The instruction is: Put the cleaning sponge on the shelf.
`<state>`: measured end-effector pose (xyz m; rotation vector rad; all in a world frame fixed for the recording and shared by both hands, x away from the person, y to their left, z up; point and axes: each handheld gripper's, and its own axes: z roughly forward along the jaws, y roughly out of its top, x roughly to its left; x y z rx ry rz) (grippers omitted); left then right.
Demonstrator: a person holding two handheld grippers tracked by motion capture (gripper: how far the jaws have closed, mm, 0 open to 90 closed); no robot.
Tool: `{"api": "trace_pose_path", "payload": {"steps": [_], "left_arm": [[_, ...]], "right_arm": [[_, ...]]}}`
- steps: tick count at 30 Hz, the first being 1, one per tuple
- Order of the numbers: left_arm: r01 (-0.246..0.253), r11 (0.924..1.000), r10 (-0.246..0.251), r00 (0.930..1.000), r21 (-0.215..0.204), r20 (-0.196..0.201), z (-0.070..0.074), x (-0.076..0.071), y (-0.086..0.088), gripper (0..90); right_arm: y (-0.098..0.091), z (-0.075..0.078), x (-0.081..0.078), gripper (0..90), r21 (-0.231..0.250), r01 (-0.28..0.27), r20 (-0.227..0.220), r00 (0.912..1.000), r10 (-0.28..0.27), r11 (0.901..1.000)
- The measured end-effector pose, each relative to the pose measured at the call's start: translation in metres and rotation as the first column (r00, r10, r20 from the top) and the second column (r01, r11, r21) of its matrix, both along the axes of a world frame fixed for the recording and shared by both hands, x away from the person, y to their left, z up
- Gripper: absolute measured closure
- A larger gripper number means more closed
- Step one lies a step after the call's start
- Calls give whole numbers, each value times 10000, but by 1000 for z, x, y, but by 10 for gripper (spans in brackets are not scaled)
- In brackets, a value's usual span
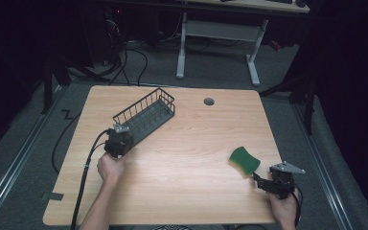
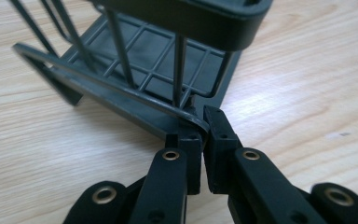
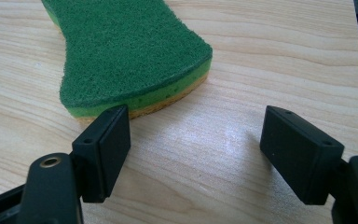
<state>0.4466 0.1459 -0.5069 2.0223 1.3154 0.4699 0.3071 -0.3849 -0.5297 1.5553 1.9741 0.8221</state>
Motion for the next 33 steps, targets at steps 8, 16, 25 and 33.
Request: {"api": "trace_pose_path", "payload": {"steps": [8, 16, 25, 33], "left_arm": [[733, 9973, -733, 9973, 57, 56, 0, -9, -18, 867], [1340, 9910, -1340, 9909, 77, 85, 0, -18, -34, 867], [2035, 9791, -2036, 9789, 62, 185, 0, -27, -58, 867], [2775, 9607, -2776, 9604, 80, 240, 0, -34, -79, 867]], "right_arm": [[0, 0, 0, 245, 4, 4, -6, 10000, -4, 10000], [0, 0, 0, 245, 1, 5, -4, 10000, -5, 10000], [0, 0, 0, 245, 2, 10, -8, 10000, -10, 10000], [0, 0, 0, 245, -9, 18, -21, 10000, -18, 10000]]}}
